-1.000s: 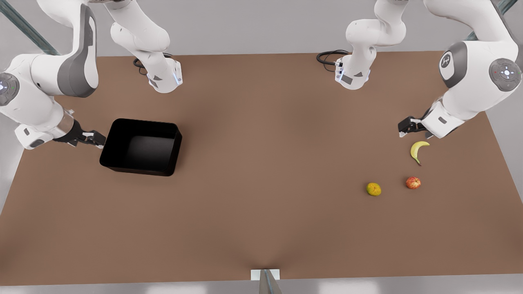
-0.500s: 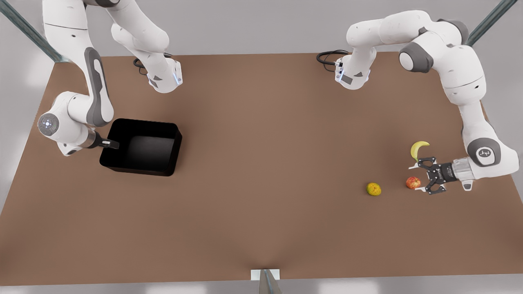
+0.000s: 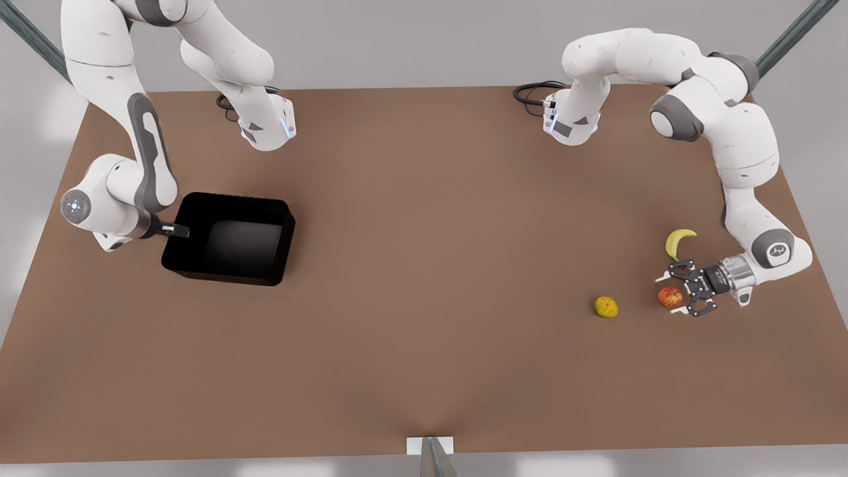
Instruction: Place the storage box in the middle with the right arm, and place the apple in the storage box with the left arm
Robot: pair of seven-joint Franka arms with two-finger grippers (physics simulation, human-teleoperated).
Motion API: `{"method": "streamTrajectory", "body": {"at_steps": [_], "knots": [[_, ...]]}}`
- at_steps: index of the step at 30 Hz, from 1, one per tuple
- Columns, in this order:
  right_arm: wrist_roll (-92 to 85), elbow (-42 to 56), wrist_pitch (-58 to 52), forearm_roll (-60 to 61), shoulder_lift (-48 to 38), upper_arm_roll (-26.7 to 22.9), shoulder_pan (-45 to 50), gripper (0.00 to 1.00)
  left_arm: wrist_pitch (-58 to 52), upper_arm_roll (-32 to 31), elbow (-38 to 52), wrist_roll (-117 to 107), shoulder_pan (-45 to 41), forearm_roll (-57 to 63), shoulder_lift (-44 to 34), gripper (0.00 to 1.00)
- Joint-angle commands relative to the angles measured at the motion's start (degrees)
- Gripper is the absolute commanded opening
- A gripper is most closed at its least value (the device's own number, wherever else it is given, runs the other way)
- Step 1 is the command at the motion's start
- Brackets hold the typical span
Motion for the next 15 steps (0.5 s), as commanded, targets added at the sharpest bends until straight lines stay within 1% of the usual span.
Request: {"method": "streamTrajectory", "body": {"at_steps": [1,4,6,7,8,9,10,13,14,15], "knots": [[-0.1,0.0,0.1,0.0,0.4,0.0,0.3,1.00,0.0,0.0,-0.1,0.6,0.0,-0.3,0.1,1.00],[-0.1,0.1,0.7,0.0,1.6,0.0,0.3,1.00,0.3,0.0,-0.7,4.8,0.9,-0.4,1.8,1.00],[-0.1,0.2,0.7,-0.1,2.5,0.0,0.3,1.00,1.0,0.0,-0.7,5.3,1.0,-2.5,2.5,1.00],[-0.1,0.2,0.7,-0.1,3.2,0.0,0.3,0.98,1.6,0.0,-0.6,5.3,1.0,-3.1,2.5,1.00],[-0.1,0.2,0.7,-0.3,3.7,0.0,0.3,0.89,1.7,0.0,-0.4,5.3,1.0,-3.2,2.5,1.00],[-1.3,0.2,0.7,-0.3,3.9,0.0,0.3,0.84,1.8,-0.1,-0.4,5.3,1.0,-3.2,2.6,1.00],[-1.6,0.2,0.7,-0.3,4.1,0.0,0.3,0.77,1.7,-0.1,-0.4,5.2,1.0,-3.2,2.5,1.00],[-2.5,0.2,-0.4,-0.4,4.6,0.0,0.3,0.50,1.9,-0.2,-0.5,5.3,1.0,-3.7,2.6,1.00],[-2.6,0.2,-0.7,-0.4,4.7,0.0,0.3,0.47,2.5,-0.2,-0.5,5.2,1.0,-3.7,2.7,1.00],[-2.7,0.2,-1.1,-0.4,4.7,-0.1,0.3,0.41,2.8,-0.3,-0.5,5.2,1.0,-3.8,2.9,1.00]]}}
